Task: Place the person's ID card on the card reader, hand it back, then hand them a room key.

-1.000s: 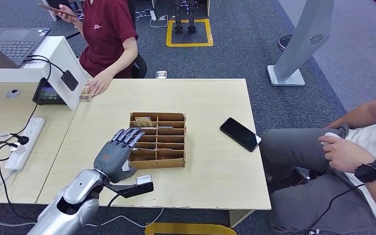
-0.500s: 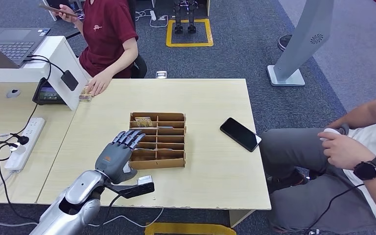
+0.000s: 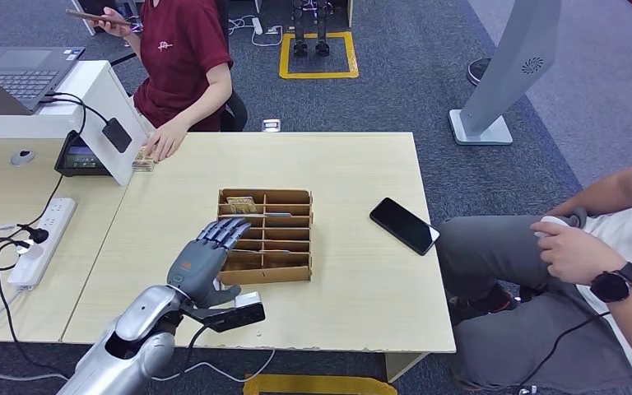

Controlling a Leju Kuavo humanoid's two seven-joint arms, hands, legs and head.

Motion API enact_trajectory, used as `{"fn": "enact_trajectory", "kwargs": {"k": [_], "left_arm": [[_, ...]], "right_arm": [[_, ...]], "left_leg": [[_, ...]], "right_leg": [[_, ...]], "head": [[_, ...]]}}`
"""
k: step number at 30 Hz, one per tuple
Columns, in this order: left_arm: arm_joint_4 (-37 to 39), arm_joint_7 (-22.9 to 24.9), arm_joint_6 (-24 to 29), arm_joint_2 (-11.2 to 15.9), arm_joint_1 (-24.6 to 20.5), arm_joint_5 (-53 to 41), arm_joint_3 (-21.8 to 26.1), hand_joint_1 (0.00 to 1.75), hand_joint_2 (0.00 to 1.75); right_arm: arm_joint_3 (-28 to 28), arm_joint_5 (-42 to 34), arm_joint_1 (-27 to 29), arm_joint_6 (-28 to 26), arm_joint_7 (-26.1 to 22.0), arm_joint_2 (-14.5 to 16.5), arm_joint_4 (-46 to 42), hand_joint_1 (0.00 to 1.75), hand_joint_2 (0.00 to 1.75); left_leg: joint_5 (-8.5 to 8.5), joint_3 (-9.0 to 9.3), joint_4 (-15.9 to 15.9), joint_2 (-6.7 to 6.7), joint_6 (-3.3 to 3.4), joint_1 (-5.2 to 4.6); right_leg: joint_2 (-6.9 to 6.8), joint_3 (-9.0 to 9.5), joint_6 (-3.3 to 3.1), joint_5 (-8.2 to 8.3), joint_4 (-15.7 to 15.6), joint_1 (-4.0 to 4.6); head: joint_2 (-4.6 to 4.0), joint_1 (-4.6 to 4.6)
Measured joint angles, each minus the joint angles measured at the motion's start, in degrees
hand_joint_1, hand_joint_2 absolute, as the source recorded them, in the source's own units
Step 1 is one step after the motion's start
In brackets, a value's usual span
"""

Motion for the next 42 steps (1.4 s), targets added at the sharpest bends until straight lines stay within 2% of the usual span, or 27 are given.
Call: {"fn": "enact_trajectory", "kwargs": {"k": [17,42], "left_arm": [[-0.1,0.8,0.4,-1.6,-1.0,0.4,0.0,0.00,1.75],[-0.1,1.0,0.4,-1.6,-1.0,0.4,0.0,0.00,1.75]], "right_arm": [[0.1,0.7,0.0,0.1,0.0,0.1,-0.1,0.00,1.75],[0.1,0.7,0.0,0.1,0.0,0.1,-0.2,0.00,1.75]], "left_leg": [[0.00,0.00,0.0,0.00,0.00,0.00],[0.00,0.00,0.0,0.00,0.00,0.00]], "right_leg": [[0.00,0.00,0.00,0.00,0.0,0.00],[0.00,0.00,0.00,0.00,0.0,0.00]], "head": [[0.02,0.01],[0.01,-0.01]]}}
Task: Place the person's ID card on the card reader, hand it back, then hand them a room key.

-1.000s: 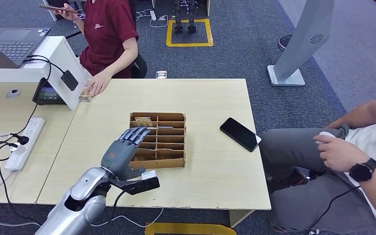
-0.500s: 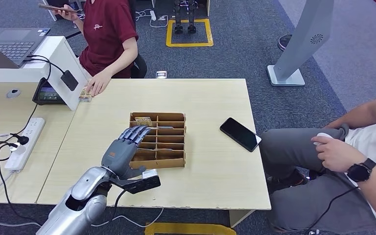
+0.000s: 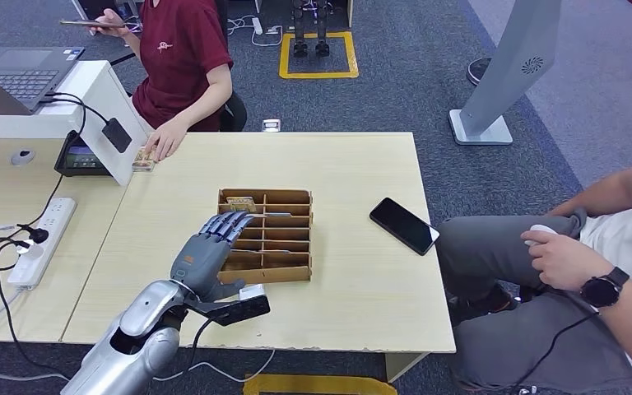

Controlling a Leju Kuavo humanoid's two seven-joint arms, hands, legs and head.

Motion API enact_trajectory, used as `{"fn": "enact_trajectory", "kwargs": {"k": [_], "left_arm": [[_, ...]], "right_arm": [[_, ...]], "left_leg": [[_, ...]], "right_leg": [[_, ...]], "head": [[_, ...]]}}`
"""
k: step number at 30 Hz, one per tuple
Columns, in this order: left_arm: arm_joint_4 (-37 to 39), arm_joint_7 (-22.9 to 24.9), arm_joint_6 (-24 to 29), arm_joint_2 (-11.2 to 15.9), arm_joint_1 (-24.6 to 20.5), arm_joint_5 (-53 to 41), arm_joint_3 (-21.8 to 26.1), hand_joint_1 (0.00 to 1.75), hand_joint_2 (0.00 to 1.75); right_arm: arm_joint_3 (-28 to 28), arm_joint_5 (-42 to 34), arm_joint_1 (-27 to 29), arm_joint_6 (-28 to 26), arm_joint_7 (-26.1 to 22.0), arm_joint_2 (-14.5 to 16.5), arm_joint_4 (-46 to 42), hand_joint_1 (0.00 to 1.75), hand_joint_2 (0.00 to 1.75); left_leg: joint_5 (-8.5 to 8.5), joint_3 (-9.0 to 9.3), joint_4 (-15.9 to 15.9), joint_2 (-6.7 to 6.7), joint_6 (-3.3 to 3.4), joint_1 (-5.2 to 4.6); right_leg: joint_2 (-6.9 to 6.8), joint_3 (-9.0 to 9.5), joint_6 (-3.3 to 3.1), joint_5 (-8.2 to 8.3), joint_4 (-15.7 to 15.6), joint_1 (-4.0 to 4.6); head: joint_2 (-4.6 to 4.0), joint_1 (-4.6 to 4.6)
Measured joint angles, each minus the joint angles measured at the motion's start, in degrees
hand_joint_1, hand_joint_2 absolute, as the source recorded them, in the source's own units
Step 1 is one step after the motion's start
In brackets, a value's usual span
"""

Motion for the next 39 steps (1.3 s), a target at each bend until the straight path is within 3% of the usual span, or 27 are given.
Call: {"fn": "enact_trajectory", "kwargs": {"k": [39], "left_arm": [[2.1,1.3,1.4,-0.4,1.0,-2.9,0.0,0.00,1.75]], "right_arm": [[0.7,0.9,-0.2,-0.4,-2.0,0.0,-0.3,0.00,1.75]], "left_leg": [[0.00,-0.03,0.0,-0.01,0.00,0.00]], "right_leg": [[0.00,0.00,0.00,0.00,0.0,0.00]], "head": [[0.01,0.00]]}}
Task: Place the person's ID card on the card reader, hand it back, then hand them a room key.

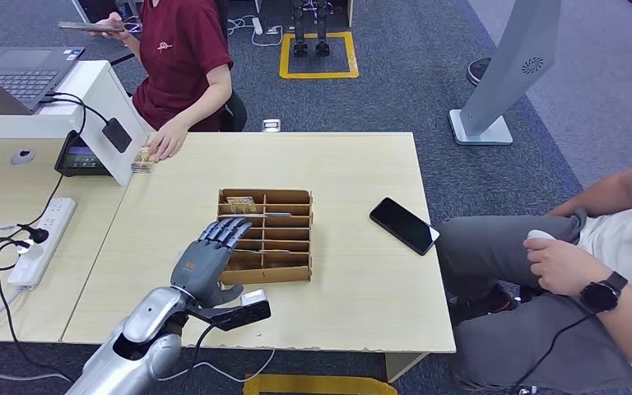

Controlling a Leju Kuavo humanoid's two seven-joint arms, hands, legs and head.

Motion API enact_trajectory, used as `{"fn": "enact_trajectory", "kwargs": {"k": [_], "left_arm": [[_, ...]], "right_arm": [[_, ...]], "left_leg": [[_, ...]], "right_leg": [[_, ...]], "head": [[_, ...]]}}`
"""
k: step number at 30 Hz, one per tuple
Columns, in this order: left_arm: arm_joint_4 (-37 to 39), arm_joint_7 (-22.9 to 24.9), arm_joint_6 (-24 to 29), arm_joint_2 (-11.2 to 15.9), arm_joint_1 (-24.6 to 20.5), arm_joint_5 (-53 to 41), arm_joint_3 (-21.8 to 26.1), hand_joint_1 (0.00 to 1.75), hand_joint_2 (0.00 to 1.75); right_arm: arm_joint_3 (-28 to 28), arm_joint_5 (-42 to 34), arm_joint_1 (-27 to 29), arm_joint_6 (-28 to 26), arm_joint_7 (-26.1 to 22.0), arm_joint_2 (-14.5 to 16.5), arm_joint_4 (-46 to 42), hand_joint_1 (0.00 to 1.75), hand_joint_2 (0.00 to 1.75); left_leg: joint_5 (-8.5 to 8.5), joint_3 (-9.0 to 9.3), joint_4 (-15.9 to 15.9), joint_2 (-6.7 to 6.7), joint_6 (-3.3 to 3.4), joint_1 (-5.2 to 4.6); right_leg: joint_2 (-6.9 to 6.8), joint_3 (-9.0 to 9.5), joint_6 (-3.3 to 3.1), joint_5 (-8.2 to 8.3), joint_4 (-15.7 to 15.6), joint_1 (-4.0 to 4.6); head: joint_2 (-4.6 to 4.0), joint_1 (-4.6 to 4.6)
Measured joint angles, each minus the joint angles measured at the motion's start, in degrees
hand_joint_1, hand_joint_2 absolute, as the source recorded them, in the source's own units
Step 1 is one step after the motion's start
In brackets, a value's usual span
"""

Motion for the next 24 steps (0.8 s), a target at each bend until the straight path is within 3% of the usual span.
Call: {"fn": "enact_trajectory", "kwargs": {"k": [5,9,24], "left_arm": [[0.0,0.0,0.0,0.0,0.0,0.0,0.0,0.00,1.75],[0.0,0.0,0.0,0.0,0.0,-0.1,0.0,1.71,1.75],[0.6,0.0,1.0,0.0,0.3,-0.2,0.0,1.75,1.75]], "right_arm": [[0.2,0.0,0.0,0.0,0.0,0.0,0.0,0.00,1.75],[0.4,0.1,0.0,0.0,0.2,0.0,0.0,0.00,1.75],[0.9,0.1,-0.1,0.1,0.3,0.0,0.0,0.00,1.75]], "left_leg": [[0.00,0.00,0.0,0.00,0.00,0.00],[0.00,0.00,0.0,0.00,0.00,0.00],[-0.01,-0.01,0.0,0.00,0.00,0.00]], "right_leg": [[0.00,0.00,0.00,0.00,0.0,0.00],[0.00,0.00,0.00,0.00,0.0,0.00],[0.00,0.00,0.00,0.00,0.0,0.00]], "head": [[0.00,0.00],[-0.01,0.01],[-0.01,0.01]]}}
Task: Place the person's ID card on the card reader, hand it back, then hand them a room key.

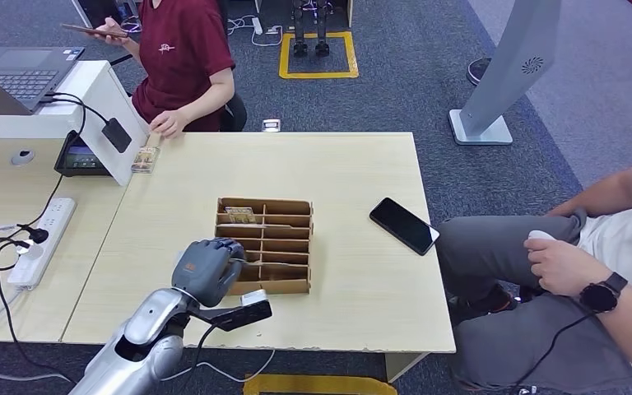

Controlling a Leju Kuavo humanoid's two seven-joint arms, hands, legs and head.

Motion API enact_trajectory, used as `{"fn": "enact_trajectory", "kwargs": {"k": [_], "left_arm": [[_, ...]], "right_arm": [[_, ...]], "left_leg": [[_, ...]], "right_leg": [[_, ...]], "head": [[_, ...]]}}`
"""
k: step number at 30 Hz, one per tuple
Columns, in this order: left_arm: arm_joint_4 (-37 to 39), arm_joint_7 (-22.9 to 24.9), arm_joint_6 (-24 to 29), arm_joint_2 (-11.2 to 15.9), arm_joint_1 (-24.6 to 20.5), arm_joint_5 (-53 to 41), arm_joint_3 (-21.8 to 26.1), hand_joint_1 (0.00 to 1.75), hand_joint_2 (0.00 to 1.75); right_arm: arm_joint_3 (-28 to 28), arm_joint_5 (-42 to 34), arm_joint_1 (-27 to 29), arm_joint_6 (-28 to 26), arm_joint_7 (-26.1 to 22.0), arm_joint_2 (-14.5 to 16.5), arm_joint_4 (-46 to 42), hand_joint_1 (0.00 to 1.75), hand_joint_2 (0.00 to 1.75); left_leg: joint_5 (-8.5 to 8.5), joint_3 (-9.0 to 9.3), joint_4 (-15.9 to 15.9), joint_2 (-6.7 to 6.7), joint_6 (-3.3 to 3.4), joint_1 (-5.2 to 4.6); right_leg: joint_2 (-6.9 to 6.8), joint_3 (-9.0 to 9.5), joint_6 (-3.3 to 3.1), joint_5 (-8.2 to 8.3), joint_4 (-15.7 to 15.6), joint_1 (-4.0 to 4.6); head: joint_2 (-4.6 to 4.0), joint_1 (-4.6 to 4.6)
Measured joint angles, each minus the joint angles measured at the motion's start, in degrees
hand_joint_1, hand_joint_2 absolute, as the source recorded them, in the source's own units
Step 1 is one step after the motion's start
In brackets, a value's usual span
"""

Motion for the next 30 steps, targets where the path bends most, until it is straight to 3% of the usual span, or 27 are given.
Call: {"fn": "enact_trajectory", "kwargs": {"k": [30], "left_arm": [[0.0,0.0,0.0,-0.1,0.0,0.4,0.0,1.75,1.75]], "right_arm": [[0.1,-0.2,-0.2,0.1,0.0,0.0,0.0,0.00,1.75]], "left_leg": [[0.00,0.01,0.0,0.00,0.00,0.00]], "right_leg": [[0.00,0.00,0.00,0.00,0.0,0.00]], "head": [[0.01,-0.01]]}}
